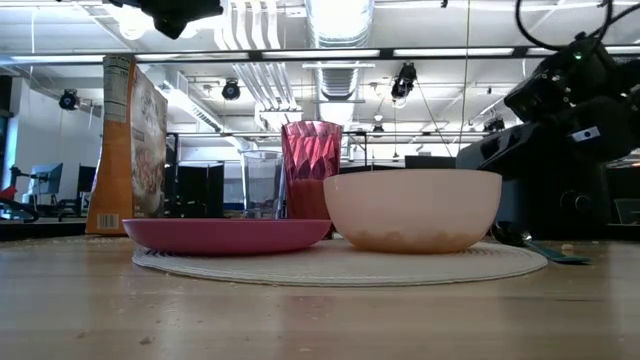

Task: Arrange a breakfast setting
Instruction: Return to Home Position

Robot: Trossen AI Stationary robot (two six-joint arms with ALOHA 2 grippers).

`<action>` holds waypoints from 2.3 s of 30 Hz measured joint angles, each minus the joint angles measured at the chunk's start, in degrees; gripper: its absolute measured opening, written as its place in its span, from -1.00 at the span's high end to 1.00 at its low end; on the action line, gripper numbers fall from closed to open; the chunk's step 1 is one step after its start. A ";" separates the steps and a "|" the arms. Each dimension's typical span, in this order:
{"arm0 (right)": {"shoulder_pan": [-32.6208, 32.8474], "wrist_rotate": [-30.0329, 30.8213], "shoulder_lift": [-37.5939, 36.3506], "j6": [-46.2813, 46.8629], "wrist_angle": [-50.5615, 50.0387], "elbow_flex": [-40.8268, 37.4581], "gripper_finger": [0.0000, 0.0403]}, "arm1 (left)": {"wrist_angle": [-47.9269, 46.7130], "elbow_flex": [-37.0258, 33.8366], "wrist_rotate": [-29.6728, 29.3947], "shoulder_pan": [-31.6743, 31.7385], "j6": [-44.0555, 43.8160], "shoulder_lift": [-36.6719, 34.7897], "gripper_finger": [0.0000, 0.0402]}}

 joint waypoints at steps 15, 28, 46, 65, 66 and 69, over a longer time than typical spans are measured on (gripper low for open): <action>0.02 1.62 0.09 2.33 4.18 -1.85 0.79 | 0.02 0.00 -0.01 0.00 -0.83 0.00 0.62; 0.02 1.57 0.09 2.30 4.18 -1.90 0.79 | -0.25 0.00 0.01 0.00 -1.01 0.00 0.62; 0.02 1.42 -23.14 2.25 4.11 -1.92 0.79 | -4.52 0.00 0.01 0.00 -0.22 0.02 0.62; 0.02 1.40 -47.95 2.33 4.50 -1.96 0.79 | -6.80 0.00 0.06 0.00 0.74 0.11 0.62; 0.02 1.40 -48.28 2.28 4.08 -1.96 0.79 | -6.81 0.00 0.06 0.01 0.79 0.11 0.62; 0.02 1.42 -48.23 2.26 4.67 -1.96 0.79 | -6.75 0.00 0.06 0.02 0.87 0.11 0.62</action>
